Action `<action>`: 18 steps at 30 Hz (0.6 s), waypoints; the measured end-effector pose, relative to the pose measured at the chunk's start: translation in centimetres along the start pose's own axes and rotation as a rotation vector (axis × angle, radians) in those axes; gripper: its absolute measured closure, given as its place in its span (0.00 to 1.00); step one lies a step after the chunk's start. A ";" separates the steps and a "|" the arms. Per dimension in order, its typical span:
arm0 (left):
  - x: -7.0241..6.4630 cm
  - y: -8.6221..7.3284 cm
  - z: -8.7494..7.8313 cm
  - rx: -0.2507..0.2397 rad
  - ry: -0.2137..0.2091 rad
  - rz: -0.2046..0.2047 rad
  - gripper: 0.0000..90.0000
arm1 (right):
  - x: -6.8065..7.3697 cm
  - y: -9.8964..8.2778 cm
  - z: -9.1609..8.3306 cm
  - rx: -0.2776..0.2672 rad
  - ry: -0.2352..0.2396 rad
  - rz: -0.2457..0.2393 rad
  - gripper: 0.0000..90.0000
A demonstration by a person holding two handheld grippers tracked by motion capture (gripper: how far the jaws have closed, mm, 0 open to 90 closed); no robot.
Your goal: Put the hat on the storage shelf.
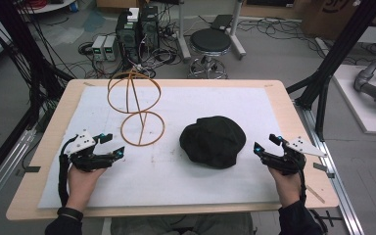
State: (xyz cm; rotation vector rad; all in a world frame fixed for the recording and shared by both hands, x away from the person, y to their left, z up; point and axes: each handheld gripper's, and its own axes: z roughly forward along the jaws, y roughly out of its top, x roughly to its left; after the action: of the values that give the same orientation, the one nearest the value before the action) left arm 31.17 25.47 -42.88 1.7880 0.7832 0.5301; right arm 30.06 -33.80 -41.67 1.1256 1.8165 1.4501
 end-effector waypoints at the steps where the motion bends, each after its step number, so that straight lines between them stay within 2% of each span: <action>1: 0.0 0.0 0.0 -0.001 -0.007 -0.005 0.32 | 0.0 0.0 0.0 0.003 -0.003 0.000 0.30; 11: -0.8 0.7 0.5 -0.004 -0.055 -0.021 0.32 | -0.1 0.0 0.1 0.002 -0.005 -0.002 0.30; 13: -1.0 1.0 0.7 -0.018 -0.079 -0.035 0.32 | -0.2 0.0 0.0 0.001 -0.011 0.002 0.30; 16: -1.6 1.7 1.3 -0.018 -0.112 -0.033 0.32 | -0.3 0.0 0.0 -0.003 -0.018 -0.004 0.30; 18: -1.9 2.2 1.7 -0.037 -0.151 -0.045 0.32 | -0.3 0.0 0.0 -0.003 -0.018 -0.004 0.30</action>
State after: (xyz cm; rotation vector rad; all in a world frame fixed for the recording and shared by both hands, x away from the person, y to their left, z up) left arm 31.60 22.46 -41.36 1.7498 0.7032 0.3726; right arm 30.19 -34.06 -41.69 1.1293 1.8023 1.4356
